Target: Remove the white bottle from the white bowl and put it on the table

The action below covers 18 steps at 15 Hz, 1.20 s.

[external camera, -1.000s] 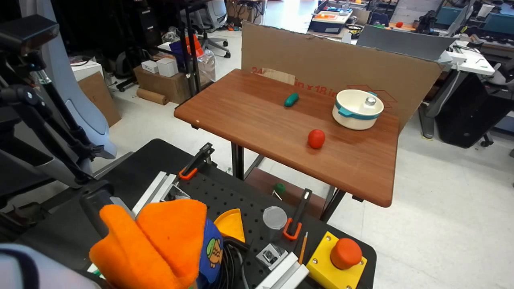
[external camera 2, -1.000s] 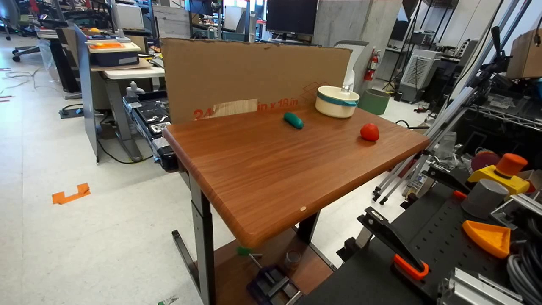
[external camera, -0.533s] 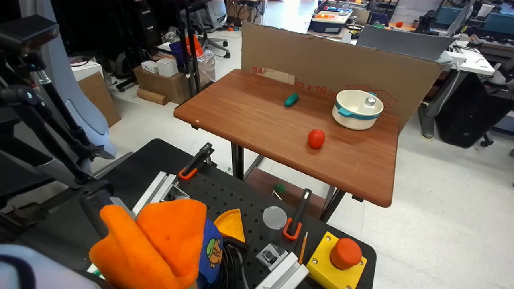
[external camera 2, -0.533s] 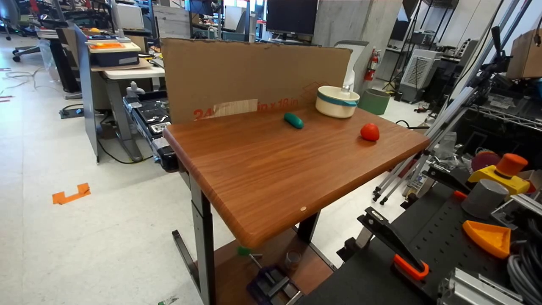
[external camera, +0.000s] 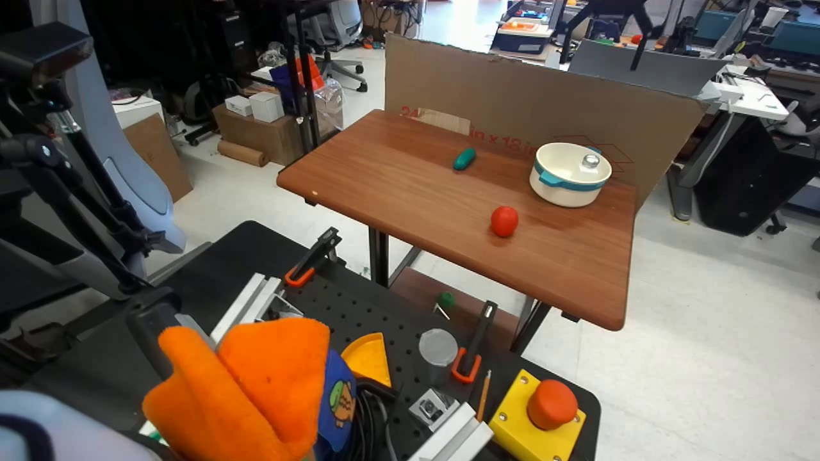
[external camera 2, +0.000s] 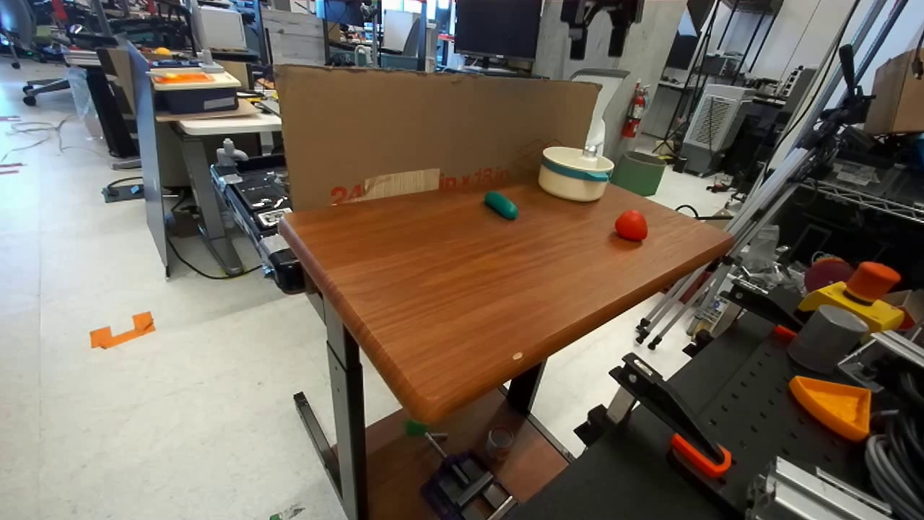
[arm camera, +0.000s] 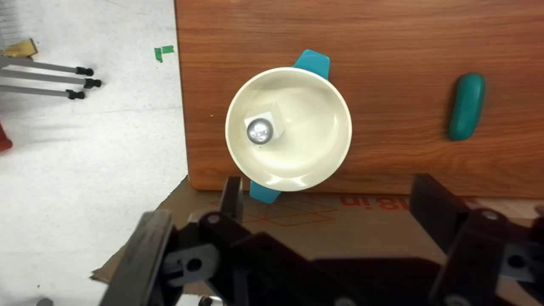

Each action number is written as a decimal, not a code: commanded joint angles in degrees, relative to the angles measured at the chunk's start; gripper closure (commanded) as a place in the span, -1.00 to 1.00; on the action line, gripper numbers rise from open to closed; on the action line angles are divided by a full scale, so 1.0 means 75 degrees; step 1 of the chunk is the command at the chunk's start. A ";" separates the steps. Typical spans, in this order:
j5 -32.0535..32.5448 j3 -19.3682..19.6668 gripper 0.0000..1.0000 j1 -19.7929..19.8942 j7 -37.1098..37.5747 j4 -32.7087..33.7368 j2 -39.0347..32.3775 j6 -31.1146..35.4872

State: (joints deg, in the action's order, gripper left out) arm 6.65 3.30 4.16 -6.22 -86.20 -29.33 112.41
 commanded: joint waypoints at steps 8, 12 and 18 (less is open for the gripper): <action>-0.1055 -0.0099 -1.00 0.0525 0.0135 0.1942 -0.2384 -0.0474; -0.0991 -0.0064 -1.00 0.0548 0.0150 0.2031 -0.2569 -0.0814; -0.0947 0.0051 -1.00 0.0570 0.0391 0.1953 -0.2549 -0.0749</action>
State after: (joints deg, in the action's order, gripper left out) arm -0.04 3.40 7.98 -4.65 -73.32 -47.48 107.16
